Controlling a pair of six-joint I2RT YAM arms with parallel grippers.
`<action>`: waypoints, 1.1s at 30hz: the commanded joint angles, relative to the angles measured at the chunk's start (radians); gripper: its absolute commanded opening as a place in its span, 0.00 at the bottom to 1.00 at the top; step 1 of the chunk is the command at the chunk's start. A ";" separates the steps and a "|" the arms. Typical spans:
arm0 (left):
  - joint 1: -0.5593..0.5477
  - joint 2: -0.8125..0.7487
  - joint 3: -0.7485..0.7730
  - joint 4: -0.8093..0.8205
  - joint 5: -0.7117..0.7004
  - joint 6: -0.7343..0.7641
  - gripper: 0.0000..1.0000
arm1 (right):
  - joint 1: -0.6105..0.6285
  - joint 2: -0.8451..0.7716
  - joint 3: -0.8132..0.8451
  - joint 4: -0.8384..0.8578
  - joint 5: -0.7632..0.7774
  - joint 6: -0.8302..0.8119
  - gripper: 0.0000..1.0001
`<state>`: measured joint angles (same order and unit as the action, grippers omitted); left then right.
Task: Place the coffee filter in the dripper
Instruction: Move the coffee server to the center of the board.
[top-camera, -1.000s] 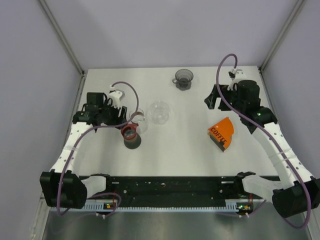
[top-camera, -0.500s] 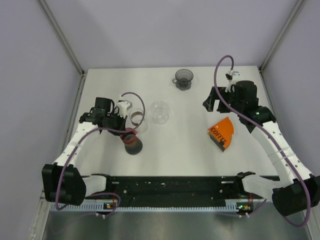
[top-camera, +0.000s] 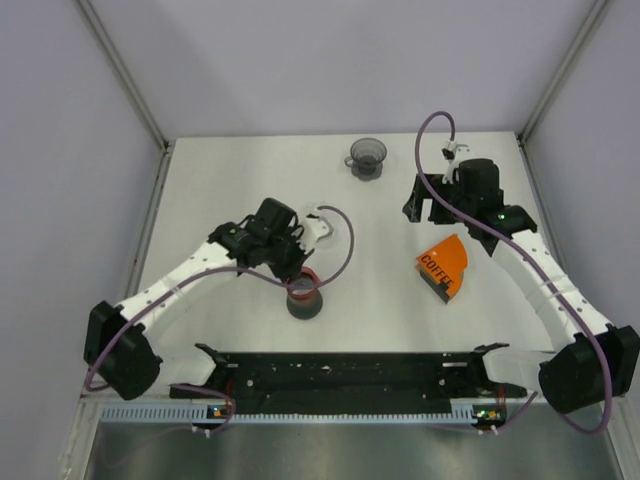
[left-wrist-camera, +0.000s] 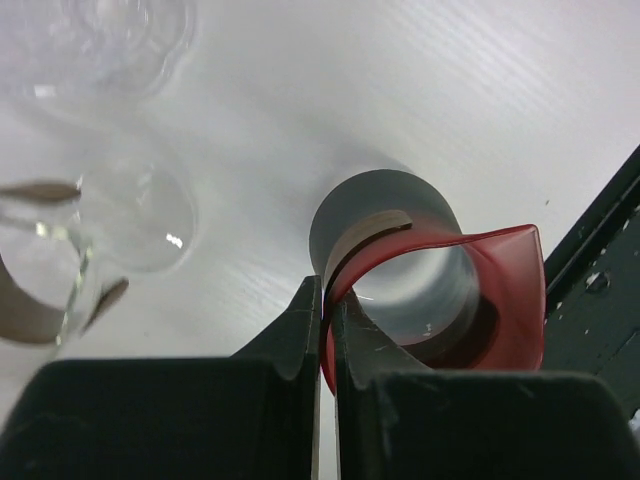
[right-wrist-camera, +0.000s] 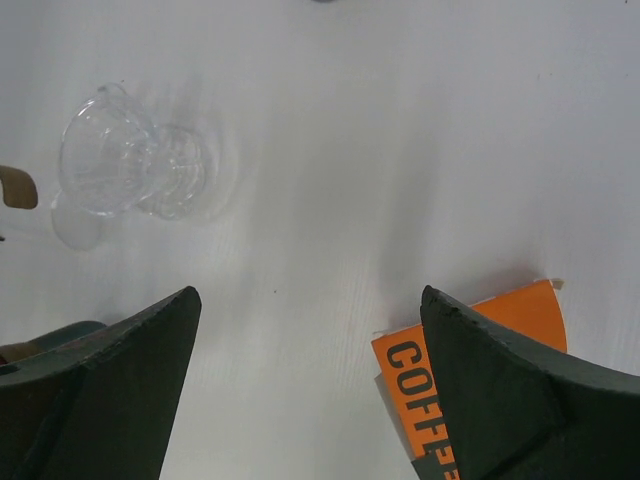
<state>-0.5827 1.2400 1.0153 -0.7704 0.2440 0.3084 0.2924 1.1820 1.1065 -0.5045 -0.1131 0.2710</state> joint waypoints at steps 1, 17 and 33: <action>-0.098 0.183 0.184 0.141 -0.114 -0.084 0.00 | 0.010 0.030 0.010 0.031 0.075 -0.004 0.92; -0.149 0.414 0.284 0.290 -0.065 -0.037 0.08 | -0.004 -0.015 -0.019 0.049 0.076 -0.079 0.96; -0.129 0.251 0.545 -0.006 -0.067 -0.045 0.68 | 0.017 0.206 0.242 0.078 -0.042 -0.043 0.95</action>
<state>-0.7273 1.6123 1.4693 -0.6800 0.2268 0.2684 0.2901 1.2911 1.2190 -0.4835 -0.1169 0.1879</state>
